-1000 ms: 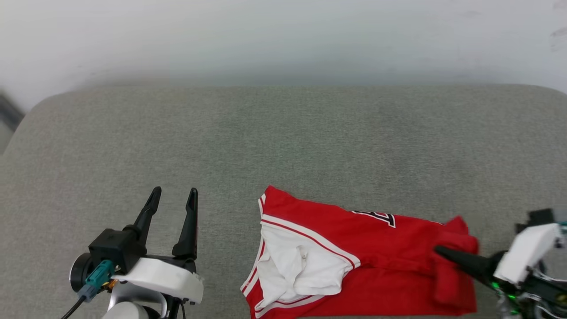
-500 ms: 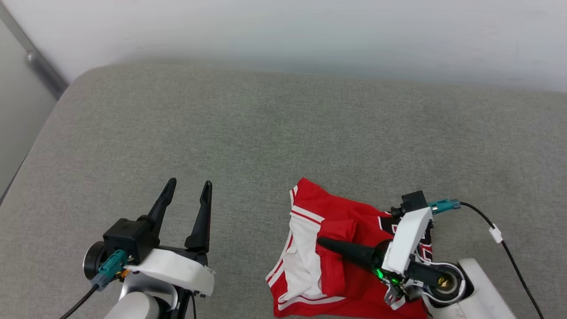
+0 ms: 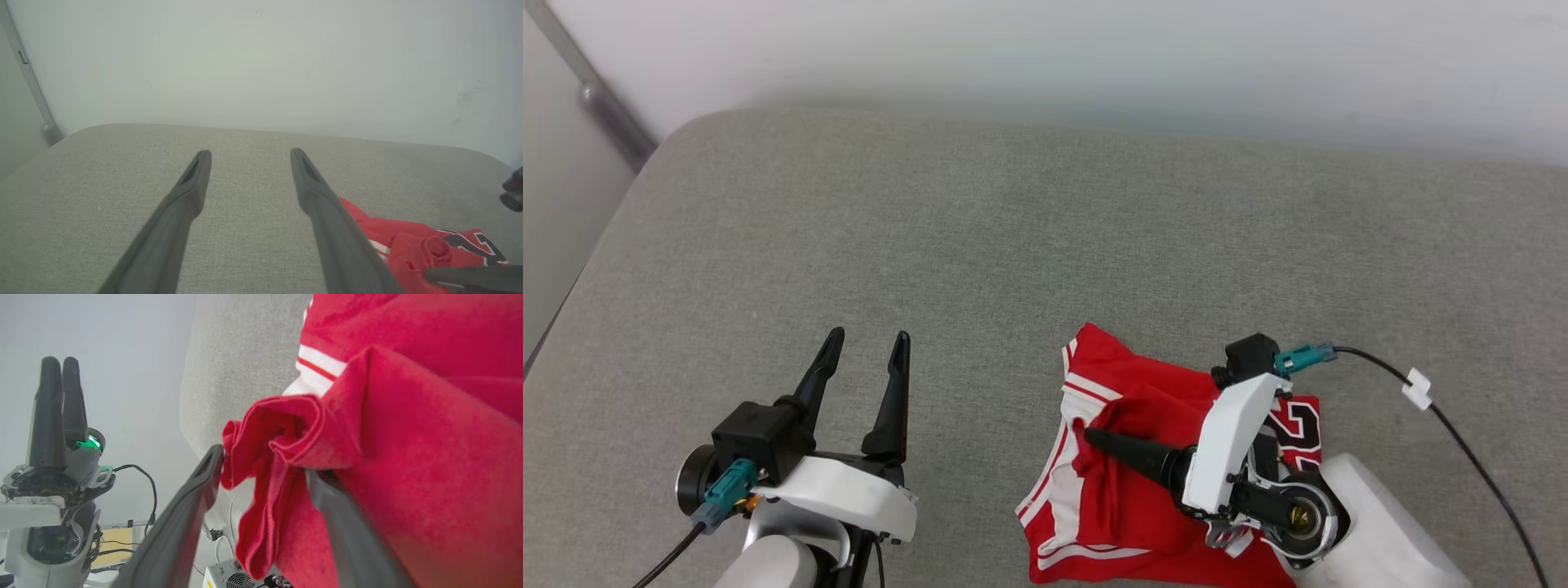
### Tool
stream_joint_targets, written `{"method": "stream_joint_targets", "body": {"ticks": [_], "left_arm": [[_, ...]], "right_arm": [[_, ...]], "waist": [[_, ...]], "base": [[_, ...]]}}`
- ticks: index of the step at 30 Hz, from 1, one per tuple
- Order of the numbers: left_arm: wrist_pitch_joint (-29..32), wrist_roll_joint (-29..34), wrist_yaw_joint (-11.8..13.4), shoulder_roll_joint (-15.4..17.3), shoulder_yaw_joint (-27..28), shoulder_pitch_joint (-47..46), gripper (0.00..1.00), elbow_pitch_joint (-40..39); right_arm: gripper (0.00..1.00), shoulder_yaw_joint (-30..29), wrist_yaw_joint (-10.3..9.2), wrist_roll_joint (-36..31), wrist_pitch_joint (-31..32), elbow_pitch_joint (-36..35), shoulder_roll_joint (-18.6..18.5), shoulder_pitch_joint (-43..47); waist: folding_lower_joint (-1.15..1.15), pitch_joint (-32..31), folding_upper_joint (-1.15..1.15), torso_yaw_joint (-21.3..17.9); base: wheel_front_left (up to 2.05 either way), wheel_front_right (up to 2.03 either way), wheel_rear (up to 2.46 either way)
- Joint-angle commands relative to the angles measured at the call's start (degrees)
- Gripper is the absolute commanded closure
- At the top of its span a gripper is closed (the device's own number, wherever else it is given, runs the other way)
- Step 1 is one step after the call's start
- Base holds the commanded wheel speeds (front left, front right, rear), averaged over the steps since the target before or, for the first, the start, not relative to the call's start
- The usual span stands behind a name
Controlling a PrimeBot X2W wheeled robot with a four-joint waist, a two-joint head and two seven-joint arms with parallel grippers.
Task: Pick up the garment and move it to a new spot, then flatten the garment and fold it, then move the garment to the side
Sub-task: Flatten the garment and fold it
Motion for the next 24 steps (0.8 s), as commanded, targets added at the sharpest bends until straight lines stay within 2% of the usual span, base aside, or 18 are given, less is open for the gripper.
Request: {"method": "stream_joint_targets", "body": {"ticks": [1,6,9,12,15,20,24], "left_arm": [[-0.2,0.1,0.2,0.1,0.2,0.2,0.0,-0.1],[-0.3,0.0,0.7,0.5,0.5,0.8,0.0,-0.3],[-0.3,-0.4,0.8,0.5,0.7,1.4,0.0,-0.5],[-0.3,-0.7,1.3,0.6,1.0,2.2,0.0,-0.7],[-0.4,-1.2,1.7,0.7,1.6,3.2,0.0,-1.1],[-0.6,-1.3,2.9,1.6,2.8,5.2,0.0,-2.0],[-0.8,-1.1,3.6,2.1,3.5,6.6,0.0,-2.3]], "right_arm": [[0.0,0.7,-0.02,-1.7,-1.2,-1.3,-1.1,-0.7],[0.0,3.0,-0.02,-13.0,-8.1,-5.1,-6.6,0.6],[0.0,-0.8,-0.02,-21.9,-14.4,-4.6,-9.0,2.5],[0.0,-7.1,-0.02,-30.1,-20.0,-4.9,-10.3,5.3],[0.0,-14.1,-0.02,-37.7,-24.2,-7.1,-10.3,9.0],[0.0,-25.2,-0.02,-47.5,-29.5,-15.1,-7.4,15.2],[0.0,-29.1,-0.02,-53.3,-32.6,-24.0,-3.3,19.5]], "waist": [[0.0,-0.4,0.0,-0.4],[0.0,-1.3,0.0,-1.7],[0.0,-1.9,0.0,-2.6],[0.0,-2.5,0.0,-3.6],[0.0,-3.1,0.0,-4.8],[0.0,-3.9,0.0,-6.6],[0.0,-4.7,0.0,-7.4]], "base": [[0.0,0.0,0.0],[0.0,0.0,0.0],[0.0,0.0,0.0],[0.0,0.0,0.0],[0.0,0.0,0.0],[0.0,0.0,0.0],[0.0,0.0,0.0]]}}
